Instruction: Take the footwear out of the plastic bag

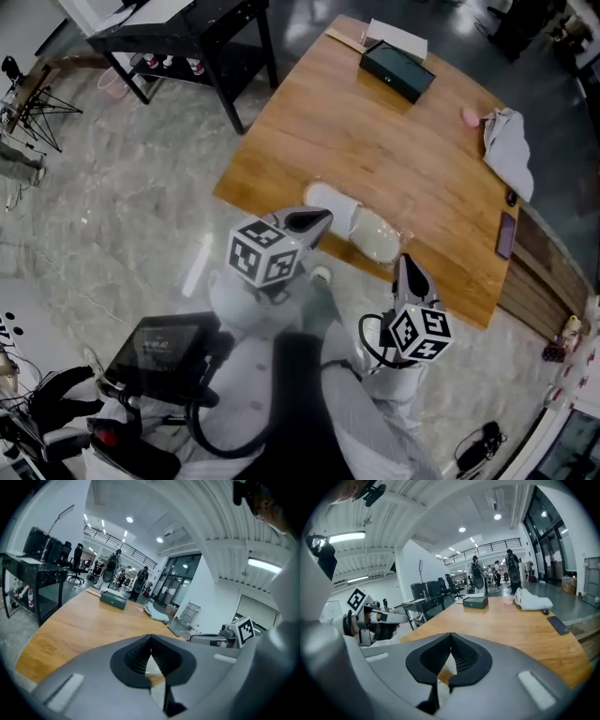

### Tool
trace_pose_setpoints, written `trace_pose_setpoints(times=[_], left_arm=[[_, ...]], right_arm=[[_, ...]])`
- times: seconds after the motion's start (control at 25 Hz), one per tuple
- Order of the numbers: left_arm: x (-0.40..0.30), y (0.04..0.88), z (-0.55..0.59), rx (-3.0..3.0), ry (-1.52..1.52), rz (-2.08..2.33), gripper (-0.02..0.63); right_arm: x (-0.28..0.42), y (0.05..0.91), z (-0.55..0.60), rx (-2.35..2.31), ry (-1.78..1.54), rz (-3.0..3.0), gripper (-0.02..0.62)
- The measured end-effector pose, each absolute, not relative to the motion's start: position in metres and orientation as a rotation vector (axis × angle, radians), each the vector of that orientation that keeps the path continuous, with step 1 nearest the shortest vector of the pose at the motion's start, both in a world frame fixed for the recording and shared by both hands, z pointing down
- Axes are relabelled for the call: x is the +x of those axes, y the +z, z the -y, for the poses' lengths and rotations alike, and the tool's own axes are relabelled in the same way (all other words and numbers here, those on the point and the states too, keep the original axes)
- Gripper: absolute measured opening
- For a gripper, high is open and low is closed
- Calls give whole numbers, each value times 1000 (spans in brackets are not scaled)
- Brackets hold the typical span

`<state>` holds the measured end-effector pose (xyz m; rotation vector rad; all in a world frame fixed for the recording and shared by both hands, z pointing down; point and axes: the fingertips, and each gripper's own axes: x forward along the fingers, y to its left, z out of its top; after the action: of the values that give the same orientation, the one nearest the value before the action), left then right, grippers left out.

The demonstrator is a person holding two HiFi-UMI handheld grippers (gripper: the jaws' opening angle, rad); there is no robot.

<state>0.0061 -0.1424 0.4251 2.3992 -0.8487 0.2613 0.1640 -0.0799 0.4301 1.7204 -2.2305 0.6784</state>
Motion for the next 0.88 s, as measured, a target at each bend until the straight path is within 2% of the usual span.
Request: trace_pose_setpoints(times=[0.12, 0.2, 0.28, 0.36, 0.72, 0.88], left_arm=[[6, 441, 176, 2304, 240, 878, 2], [4, 452, 192, 2263, 256, 867, 19], [0, 466, 203, 2227, 287, 853, 66], [-7, 482, 212, 2187, 312, 858, 69], [-37, 558, 229, 2028, 570, 640, 158], [-44, 584, 235, 2031, 738, 485, 161]], right_arm=[[194, 461, 94, 1650, 857, 2183, 18], [209, 482, 99, 1611, 969, 2155, 58], [219, 501, 101, 1577, 1100, 2138, 100], [226, 517, 99, 1554, 1235, 2133, 126], [243, 562, 95, 1427, 1761, 2067, 179], [242, 571, 101, 1332, 1838, 2065, 177]])
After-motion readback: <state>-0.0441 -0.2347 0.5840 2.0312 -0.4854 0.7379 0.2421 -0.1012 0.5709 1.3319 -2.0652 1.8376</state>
